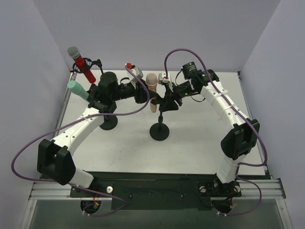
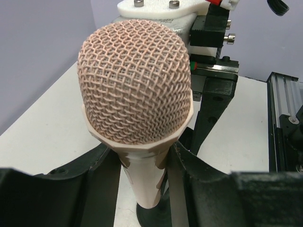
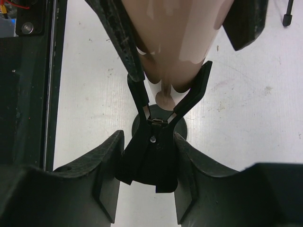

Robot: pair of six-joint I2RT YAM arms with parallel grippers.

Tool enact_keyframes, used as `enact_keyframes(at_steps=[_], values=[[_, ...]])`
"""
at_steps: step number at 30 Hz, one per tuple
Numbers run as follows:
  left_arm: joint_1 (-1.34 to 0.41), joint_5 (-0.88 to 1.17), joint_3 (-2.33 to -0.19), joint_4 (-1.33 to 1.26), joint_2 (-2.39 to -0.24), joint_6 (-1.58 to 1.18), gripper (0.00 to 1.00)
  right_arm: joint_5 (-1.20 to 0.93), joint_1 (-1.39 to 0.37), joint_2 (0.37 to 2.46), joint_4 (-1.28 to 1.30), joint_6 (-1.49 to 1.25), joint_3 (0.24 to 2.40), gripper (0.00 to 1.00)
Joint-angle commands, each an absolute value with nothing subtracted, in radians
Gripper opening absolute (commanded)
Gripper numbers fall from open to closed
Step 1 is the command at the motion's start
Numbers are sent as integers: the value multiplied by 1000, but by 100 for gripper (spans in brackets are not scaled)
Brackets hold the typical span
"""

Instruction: Attach the microphones to the stand

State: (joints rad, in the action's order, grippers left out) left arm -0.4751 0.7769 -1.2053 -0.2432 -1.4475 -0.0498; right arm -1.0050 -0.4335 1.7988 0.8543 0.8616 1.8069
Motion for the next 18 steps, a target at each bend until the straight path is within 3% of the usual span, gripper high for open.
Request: enact_keyframes(at_steps=[1,4,7,9,10,14,17,18], values=[[-517,893,-1276,-224,-1494,-31,0,-1101,-469,1789,856,818,1804,24],[-517,876,-1284,-199,-1494,-11,0,-1100,-466,1783,848,815,1793,33],[-517,861,-1284,-186,-1491,-5,0,-1103,-462,1773,835,804,1775,35],[-517,851,-1278,-190,-1486,23,0,-1118,-454,1772,819,785,1767,19],[-517,848,-1272,-196,-1483,23,0,-1123,-451,1772,815,781,1763,0],[-517,848,-1241,-227,-1470,20,0,-1147,-439,1755,802,779,1737,0],[-517,854,-1232,-235,-1470,34,0,-1152,-439,1747,789,772,1718,23],[-518,857,-1233,-235,-1471,34,0,-1155,-439,1744,784,770,1707,27]])
